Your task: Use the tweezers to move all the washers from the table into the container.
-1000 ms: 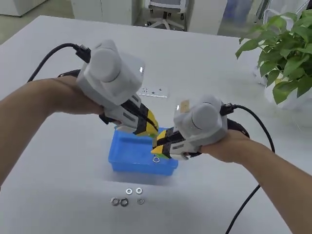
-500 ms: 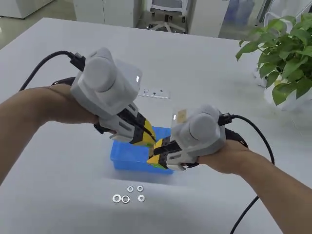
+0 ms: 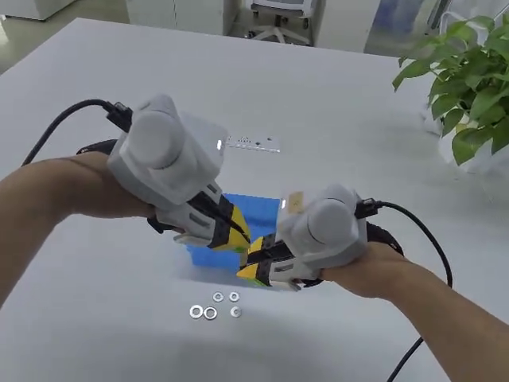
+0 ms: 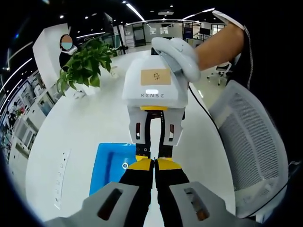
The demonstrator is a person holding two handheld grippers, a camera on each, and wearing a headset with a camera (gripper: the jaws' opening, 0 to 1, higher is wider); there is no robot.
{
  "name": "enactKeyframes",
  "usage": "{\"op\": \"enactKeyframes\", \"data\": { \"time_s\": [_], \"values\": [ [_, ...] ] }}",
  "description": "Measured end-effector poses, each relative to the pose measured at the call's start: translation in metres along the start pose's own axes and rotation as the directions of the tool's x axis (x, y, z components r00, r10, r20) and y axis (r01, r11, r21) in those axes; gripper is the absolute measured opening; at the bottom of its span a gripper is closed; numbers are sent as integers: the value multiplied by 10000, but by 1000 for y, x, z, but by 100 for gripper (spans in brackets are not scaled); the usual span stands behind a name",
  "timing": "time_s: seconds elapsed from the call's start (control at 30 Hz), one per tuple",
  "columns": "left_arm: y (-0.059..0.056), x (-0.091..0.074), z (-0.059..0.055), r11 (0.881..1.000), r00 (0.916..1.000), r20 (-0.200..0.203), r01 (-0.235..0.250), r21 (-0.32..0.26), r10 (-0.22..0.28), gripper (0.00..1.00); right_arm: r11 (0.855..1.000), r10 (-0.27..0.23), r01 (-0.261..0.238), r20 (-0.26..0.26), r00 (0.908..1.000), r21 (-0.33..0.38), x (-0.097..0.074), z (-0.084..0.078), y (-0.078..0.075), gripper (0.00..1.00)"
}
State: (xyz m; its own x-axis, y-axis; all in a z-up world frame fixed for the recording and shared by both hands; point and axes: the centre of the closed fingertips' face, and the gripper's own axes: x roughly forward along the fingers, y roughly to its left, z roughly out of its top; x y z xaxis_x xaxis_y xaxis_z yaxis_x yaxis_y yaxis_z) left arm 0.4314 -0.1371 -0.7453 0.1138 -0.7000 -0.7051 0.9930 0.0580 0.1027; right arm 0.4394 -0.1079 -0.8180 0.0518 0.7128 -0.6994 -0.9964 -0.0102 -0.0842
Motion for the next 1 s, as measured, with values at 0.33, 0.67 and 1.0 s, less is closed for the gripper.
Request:
{"op": "enactKeyframes", "data": {
  "time_s": [0.33,0.67,1.0],
  "values": [
    [-10,8,-8,9998,9999,-24,153,-122,-153,4,9998,195,-195,10,9998,79,9,-9,13,13],
    [-18,16,-15,9993,9993,-81,375,-64,-376,4,9995,311,-311,93,9995,-31,14,-15,22,13],
    [-24,21,-20,9982,9984,-77,565,178,-564,5,9995,312,-313,257,9992,28,20,-23,28,14]
  ]
}}
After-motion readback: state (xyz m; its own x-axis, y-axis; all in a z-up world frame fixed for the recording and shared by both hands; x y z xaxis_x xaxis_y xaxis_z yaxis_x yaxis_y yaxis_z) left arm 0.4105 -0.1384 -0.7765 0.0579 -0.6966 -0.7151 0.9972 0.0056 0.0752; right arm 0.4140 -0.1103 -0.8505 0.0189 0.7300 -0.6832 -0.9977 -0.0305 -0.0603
